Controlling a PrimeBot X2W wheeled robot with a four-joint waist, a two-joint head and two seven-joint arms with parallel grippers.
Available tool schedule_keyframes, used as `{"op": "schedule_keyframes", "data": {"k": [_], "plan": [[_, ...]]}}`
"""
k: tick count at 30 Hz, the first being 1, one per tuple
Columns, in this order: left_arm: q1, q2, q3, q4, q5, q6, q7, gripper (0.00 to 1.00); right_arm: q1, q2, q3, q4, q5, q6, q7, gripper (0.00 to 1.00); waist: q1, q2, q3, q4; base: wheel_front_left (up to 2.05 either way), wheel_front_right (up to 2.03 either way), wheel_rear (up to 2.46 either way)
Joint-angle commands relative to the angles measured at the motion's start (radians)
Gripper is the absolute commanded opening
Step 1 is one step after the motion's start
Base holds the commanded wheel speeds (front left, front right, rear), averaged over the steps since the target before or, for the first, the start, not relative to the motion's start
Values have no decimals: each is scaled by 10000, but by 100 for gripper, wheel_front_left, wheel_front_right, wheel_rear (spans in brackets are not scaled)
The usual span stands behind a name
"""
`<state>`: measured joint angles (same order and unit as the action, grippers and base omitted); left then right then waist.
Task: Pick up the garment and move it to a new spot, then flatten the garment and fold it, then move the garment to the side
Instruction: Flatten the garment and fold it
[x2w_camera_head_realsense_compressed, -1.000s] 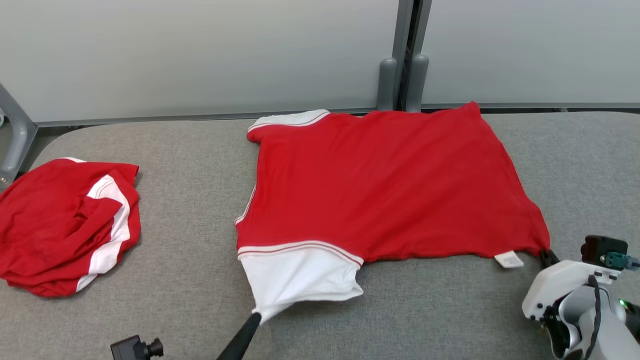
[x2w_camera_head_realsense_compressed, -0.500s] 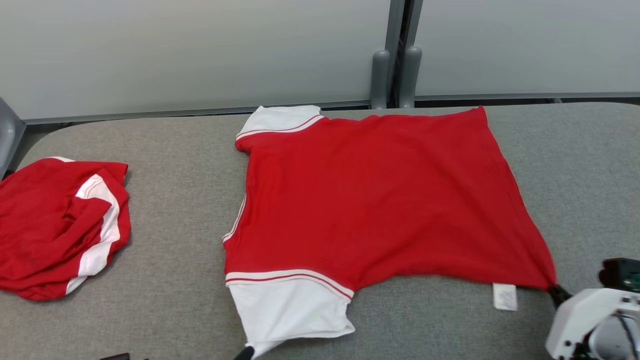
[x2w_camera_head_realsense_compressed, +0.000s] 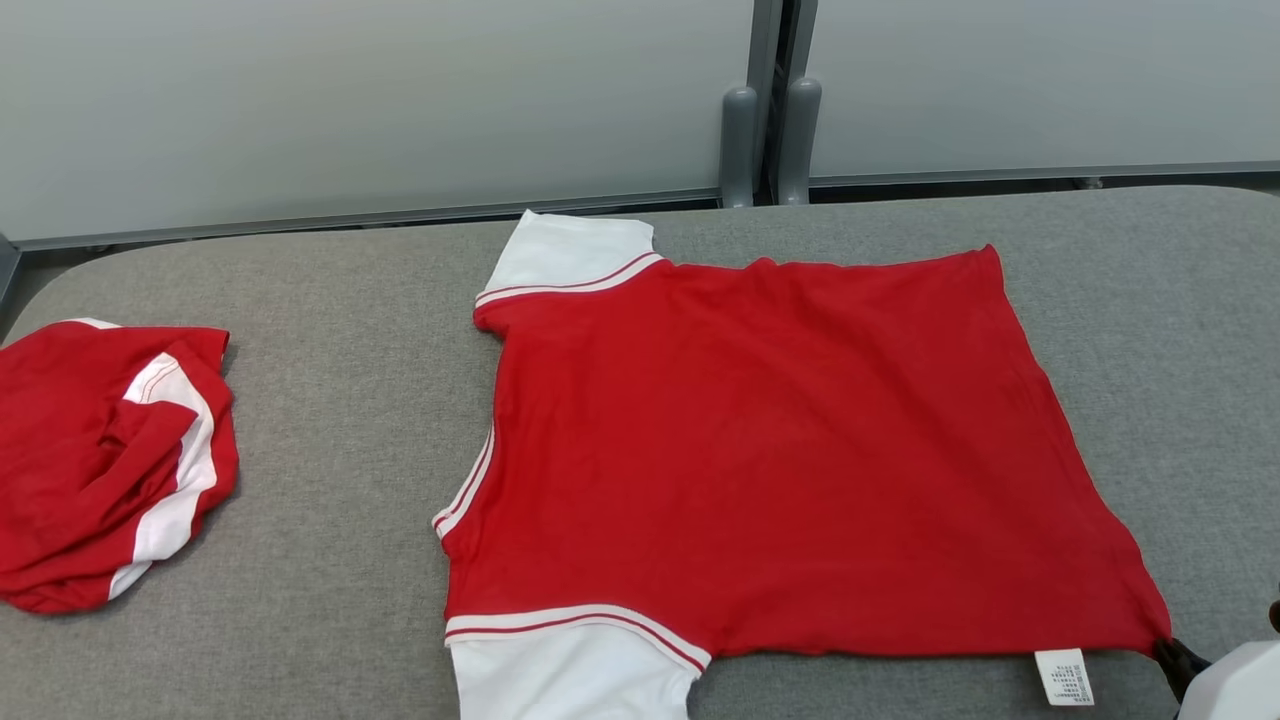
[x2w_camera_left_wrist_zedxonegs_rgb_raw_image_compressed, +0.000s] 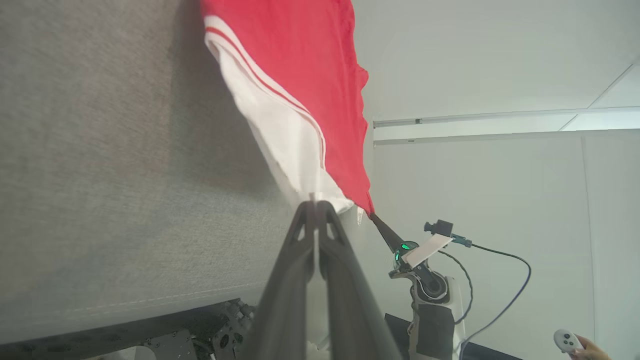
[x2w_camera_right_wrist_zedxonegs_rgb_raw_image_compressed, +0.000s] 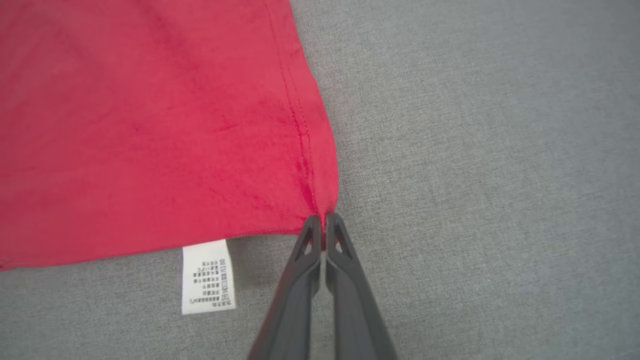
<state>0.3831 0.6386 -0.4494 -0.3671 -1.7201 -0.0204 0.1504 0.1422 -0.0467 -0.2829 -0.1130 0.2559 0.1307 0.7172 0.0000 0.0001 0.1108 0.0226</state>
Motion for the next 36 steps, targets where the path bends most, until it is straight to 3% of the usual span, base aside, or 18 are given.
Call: {"op": "schedule_keyframes", "data": {"k": [1, 9, 11, 17, 22, 29, 36], "plan": [[-41, 42, 161, -175, 60, -66, -78, 0, 73, -71, -33, -47, 104, 2, 7, 0, 0, -1, 8, 14, 0, 0, 0], [-1953, -533, -115, -38, 1361, -172, -143, 0, -647, -62, 194, 377, 624, 2, -952, 0, 0, -1, 86, 78, 0, 0, 0], [-2603, -754, -220, 296, 1839, -98, -215, 0, -939, -63, 335, 514, 550, 2, -1112, 0, 0, -1, 158, 74, 0, 0, 0], [-4426, -1919, -398, 1598, 2569, -531, -639, 0, -1832, -66, 547, 1154, 722, 2, -1696, 0, 0, -1, 388, 120, 0, 0, 0], [-5664, -2600, -231, 3252, 3665, -630, -1687, 0, -2713, -69, 766, 1828, 327, 2, -2285, 0, 0, -1, 555, 24, 0, 0, 0], [-6869, -2853, -668, 4853, 6096, -769, -3228, 0, -3811, -67, 640, 2474, -64, 2, -3411, 0, 0, -1, 937, -35, 0, 0, 0], [-8129, -3351, -1317, 6087, 7223, -899, -3550, 0, -4581, -74, 609, 3272, -261, 2, -4130, 0, 0, -1, 1333, 100, 0, 0, 0]]}}
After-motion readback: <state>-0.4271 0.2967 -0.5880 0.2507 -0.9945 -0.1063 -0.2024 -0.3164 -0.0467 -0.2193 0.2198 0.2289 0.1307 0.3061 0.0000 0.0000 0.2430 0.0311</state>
